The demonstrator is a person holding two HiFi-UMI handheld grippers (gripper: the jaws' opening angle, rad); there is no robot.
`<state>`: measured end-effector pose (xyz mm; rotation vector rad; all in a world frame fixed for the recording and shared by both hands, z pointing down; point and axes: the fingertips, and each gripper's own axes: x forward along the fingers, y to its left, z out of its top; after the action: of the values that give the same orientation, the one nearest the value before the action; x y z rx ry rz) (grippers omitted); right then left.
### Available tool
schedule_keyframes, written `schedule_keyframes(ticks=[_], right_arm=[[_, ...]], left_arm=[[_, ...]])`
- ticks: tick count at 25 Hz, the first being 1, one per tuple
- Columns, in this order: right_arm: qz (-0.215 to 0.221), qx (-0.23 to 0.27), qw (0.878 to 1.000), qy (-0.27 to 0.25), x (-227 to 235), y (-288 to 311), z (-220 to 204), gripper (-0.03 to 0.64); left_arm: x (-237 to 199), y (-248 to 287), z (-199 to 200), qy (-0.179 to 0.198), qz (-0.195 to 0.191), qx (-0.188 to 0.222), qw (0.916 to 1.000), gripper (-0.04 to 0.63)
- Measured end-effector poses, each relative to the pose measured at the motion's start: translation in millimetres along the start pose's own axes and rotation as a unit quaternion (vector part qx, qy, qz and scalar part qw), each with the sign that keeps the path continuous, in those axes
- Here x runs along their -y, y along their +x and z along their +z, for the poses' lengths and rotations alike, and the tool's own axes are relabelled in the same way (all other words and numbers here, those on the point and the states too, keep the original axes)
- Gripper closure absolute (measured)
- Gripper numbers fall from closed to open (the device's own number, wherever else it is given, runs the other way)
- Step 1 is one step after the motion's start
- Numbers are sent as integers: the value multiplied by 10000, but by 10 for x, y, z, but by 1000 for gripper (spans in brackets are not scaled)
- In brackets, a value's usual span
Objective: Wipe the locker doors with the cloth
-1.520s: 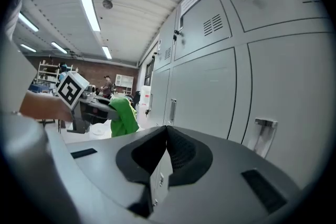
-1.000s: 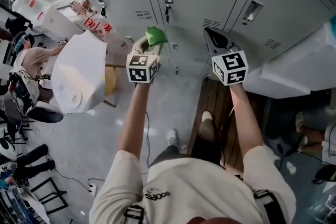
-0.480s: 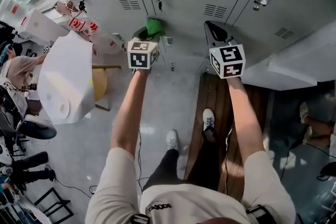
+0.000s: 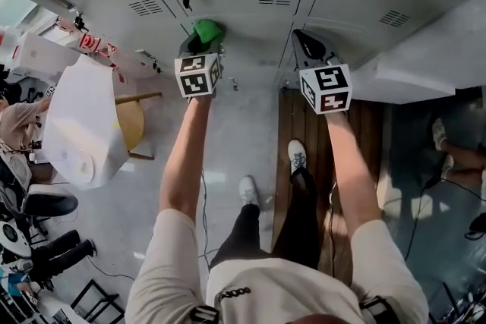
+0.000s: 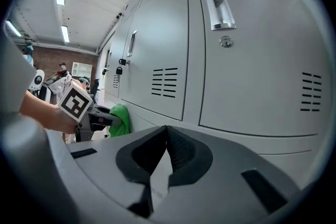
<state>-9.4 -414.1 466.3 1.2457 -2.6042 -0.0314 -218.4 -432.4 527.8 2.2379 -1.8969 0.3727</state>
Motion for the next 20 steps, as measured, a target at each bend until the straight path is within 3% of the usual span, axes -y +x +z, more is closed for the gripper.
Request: schedule_keyframes(ticks=[11,20], right_arm=[[-584,-272,9979,-40,394,-441,-246,607],[-929,-450,9947,-41,583,-836,-456,607]], left_arm=[[815,231,-42,-129,-380,-163,9991,485],[1715,459,-53,-12,-1314,-216,9911,485]])
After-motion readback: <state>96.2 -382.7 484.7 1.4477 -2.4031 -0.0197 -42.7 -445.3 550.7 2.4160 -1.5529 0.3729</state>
